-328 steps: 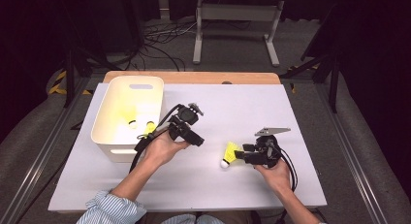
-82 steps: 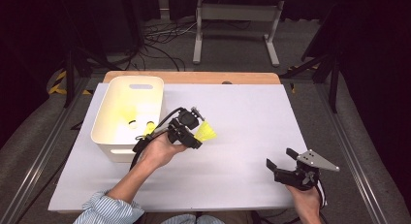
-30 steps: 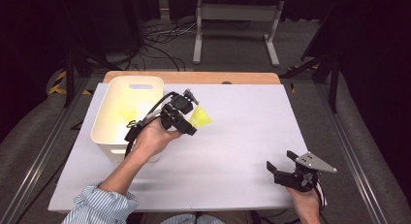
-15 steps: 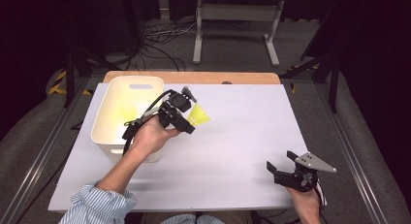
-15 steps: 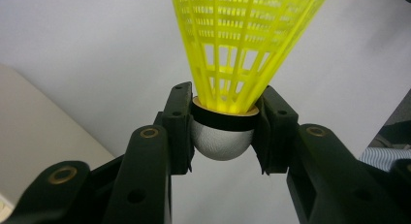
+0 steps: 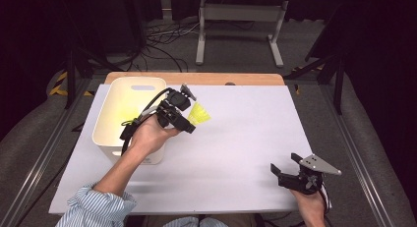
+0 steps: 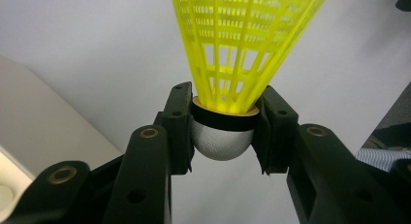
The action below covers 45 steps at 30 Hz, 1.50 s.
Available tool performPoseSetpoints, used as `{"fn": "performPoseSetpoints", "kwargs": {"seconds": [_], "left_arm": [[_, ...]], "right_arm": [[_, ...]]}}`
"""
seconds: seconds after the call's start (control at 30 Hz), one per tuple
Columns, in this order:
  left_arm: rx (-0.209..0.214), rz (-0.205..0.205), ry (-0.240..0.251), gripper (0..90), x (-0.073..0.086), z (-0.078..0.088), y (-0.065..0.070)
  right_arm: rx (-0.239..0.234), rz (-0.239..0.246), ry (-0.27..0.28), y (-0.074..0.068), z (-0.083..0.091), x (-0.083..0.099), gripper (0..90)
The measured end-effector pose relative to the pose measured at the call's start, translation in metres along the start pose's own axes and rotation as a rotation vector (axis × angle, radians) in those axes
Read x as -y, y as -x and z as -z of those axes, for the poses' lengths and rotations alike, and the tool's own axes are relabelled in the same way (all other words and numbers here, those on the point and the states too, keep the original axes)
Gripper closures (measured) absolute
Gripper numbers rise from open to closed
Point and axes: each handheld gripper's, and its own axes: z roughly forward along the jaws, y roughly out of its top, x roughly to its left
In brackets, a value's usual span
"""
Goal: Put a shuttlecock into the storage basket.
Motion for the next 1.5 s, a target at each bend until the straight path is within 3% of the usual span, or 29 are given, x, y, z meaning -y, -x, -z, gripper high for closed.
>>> {"fn": "performPoseSetpoints", "kwargs": {"seconds": [1.5], "left_arm": [[-0.022, 0.036, 0.028, 63.9, 0.003, 0.031, -0.016]], "right_arm": [[0.002, -0.001, 0.002, 0.000, 0.001, 0.000, 11.7]]}}
